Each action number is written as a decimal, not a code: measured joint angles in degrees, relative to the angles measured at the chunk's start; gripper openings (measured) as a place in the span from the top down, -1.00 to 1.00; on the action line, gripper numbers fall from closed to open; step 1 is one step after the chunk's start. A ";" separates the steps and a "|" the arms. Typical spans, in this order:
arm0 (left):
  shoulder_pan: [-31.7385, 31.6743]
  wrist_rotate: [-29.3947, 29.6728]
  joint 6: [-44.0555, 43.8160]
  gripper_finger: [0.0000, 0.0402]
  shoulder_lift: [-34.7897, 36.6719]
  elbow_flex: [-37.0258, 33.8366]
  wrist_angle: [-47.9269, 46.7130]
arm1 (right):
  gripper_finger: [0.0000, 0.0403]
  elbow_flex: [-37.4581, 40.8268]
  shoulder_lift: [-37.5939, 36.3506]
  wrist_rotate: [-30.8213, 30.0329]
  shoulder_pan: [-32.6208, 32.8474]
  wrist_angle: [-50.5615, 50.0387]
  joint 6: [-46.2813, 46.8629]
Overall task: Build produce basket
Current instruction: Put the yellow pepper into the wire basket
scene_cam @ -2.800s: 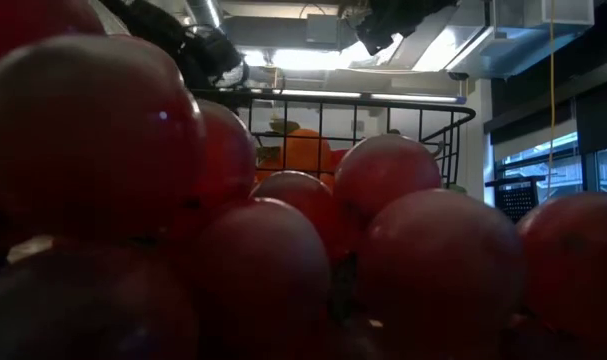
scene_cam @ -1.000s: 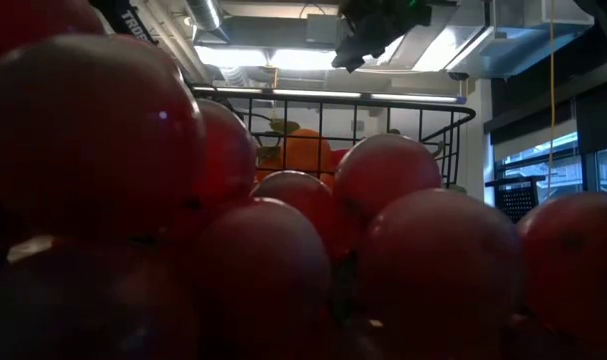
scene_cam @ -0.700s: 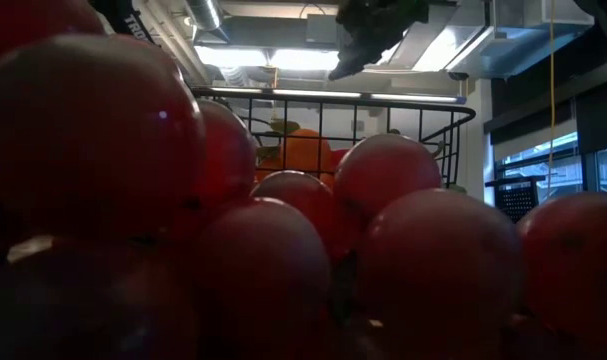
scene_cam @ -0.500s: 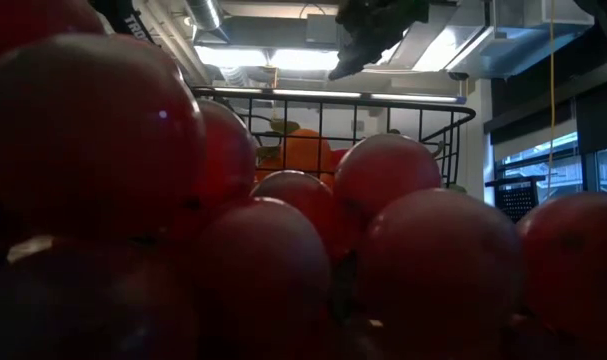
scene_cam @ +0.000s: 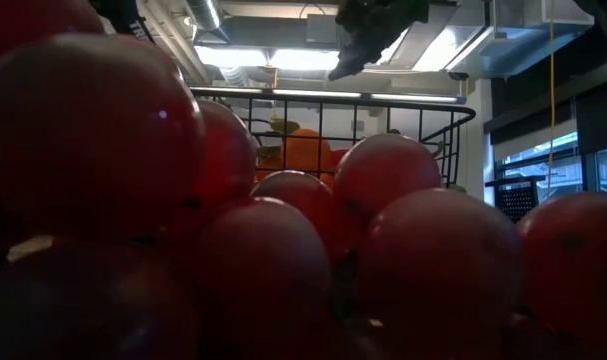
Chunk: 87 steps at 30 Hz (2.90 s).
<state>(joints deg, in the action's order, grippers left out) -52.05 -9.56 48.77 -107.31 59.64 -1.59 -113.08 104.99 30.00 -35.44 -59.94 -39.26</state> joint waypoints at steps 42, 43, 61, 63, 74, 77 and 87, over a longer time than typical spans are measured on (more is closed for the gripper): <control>4.55 7.86 0.85 1.00 5.51 -0.20 -8.93 | 0.36 0.00 -0.04 0.00 -0.01 -0.05 0.21; 4.57 7.99 0.84 1.00 6.28 -0.05 -9.41 | 0.36 0.00 -0.06 -0.01 -0.02 -0.32 0.21; 13.05 8.86 -5.51 1.00 24.63 0.20 -23.98 | 0.36 -0.24 -1.36 -0.46 -1.65 -4.86 0.04; 15.00 8.94 -6.89 1.00 27.09 0.20 -24.77 | 0.36 -0.24 -1.36 -0.50 -2.16 -5.12 0.04; 29.75 5.45 -19.30 1.00 32.52 0.22 -25.19 | 0.36 -0.24 -1.36 -0.55 -4.65 -5.32 -0.15; 33.49 3.67 -23.94 1.00 32.52 0.22 -25.21 | 0.36 -0.24 -1.36 -0.55 -5.29 -5.32 -0.18; 42.65 3.01 -39.02 1.00 31.57 0.22 -28.04 | 0.36 -0.24 -1.33 -0.52 -5.97 -5.32 -3.35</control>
<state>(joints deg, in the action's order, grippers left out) -9.40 -6.55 9.75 -75.74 59.86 -29.63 -113.32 103.66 29.47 -41.41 -65.25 -42.60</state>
